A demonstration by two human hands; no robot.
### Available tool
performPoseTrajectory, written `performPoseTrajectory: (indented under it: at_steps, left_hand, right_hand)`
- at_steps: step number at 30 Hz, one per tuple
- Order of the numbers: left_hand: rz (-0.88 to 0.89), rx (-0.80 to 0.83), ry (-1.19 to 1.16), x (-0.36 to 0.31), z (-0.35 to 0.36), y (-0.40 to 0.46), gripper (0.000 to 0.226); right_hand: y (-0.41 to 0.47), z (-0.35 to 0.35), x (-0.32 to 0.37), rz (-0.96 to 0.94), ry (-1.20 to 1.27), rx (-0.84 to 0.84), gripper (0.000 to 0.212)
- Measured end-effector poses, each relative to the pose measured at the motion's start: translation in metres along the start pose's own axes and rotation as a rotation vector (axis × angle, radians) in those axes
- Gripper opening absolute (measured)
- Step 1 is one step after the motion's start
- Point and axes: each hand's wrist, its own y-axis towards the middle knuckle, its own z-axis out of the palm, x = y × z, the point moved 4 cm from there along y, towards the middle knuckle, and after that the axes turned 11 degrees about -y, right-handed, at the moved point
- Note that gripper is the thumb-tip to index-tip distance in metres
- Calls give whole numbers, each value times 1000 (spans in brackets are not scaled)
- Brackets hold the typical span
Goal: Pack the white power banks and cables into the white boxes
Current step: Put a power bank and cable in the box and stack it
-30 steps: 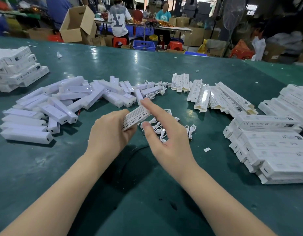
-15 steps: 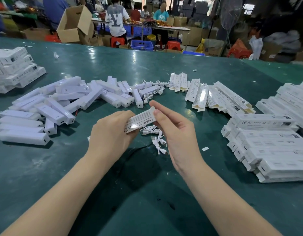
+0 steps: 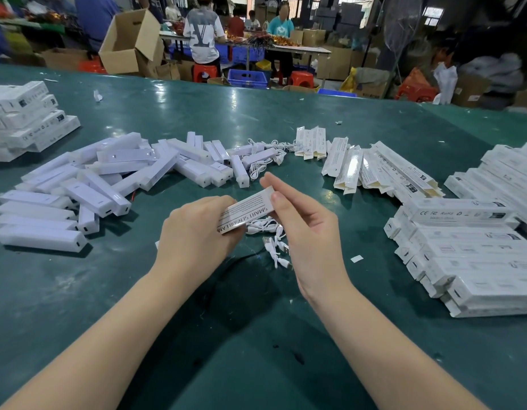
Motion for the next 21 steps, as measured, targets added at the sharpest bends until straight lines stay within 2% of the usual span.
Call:
performPoseTrajectory:
  at_steps: [3, 7, 17, 21]
  left_hand:
    - [-33, 29, 23, 1, 2, 0, 35]
    - [-75, 48, -35, 4, 3, 0, 21]
    - [-116, 41, -39, 5, -3, 2, 16]
    - [-76, 48, -78, -2, -1, 2, 22]
  right_hand:
    - [-2, 0, 3, -35, -49, -7, 25]
    - [-7, 8, 6, -99, -167, 33, 25]
    - [-12, 22, -3, -106, -285, 180, 43]
    - [-4, 9, 5, -124, -273, 50, 34]
